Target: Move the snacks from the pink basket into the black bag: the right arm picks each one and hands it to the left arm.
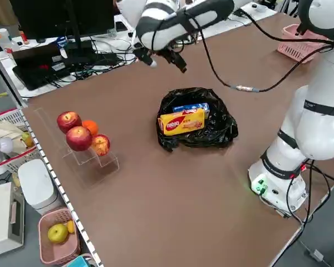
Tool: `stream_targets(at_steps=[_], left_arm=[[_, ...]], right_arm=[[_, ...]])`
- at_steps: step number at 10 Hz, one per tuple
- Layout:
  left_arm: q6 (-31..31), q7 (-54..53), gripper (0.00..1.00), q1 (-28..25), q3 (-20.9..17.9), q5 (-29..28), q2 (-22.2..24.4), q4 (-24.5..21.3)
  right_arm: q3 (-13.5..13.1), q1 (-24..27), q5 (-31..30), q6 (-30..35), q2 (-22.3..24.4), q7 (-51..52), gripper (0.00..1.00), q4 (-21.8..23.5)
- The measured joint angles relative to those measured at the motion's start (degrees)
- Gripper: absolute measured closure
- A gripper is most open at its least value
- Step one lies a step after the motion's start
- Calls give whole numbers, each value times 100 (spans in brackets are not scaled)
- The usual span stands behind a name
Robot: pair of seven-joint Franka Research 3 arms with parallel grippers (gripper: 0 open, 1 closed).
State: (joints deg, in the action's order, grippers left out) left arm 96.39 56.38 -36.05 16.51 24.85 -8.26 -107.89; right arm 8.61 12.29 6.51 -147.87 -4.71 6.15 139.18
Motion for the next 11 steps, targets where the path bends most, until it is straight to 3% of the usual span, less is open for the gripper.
stream_targets(at_steps=[2, 8, 9, 11], left_arm=[[-39, -121, 0, 34, 382, -378, 14, 440], [-457, -1594, 0, 653, 396, -1013, 57, 1740], [-472, -1908, 0, 835, 307, -1120, 60, 1832], [-477, -2367, 0, 1707, -277, -1528, 82, 1959]], right_arm=[[-2, 0, 0, -95, -163, -99, 0, 1], [-22, 4, 0, -978, -638, -118, 0, 213], [-27, 5, 0, -1016, -639, -118, 0, 245], [-53, 6, -9, -1027, -643, -118, 0, 259]])
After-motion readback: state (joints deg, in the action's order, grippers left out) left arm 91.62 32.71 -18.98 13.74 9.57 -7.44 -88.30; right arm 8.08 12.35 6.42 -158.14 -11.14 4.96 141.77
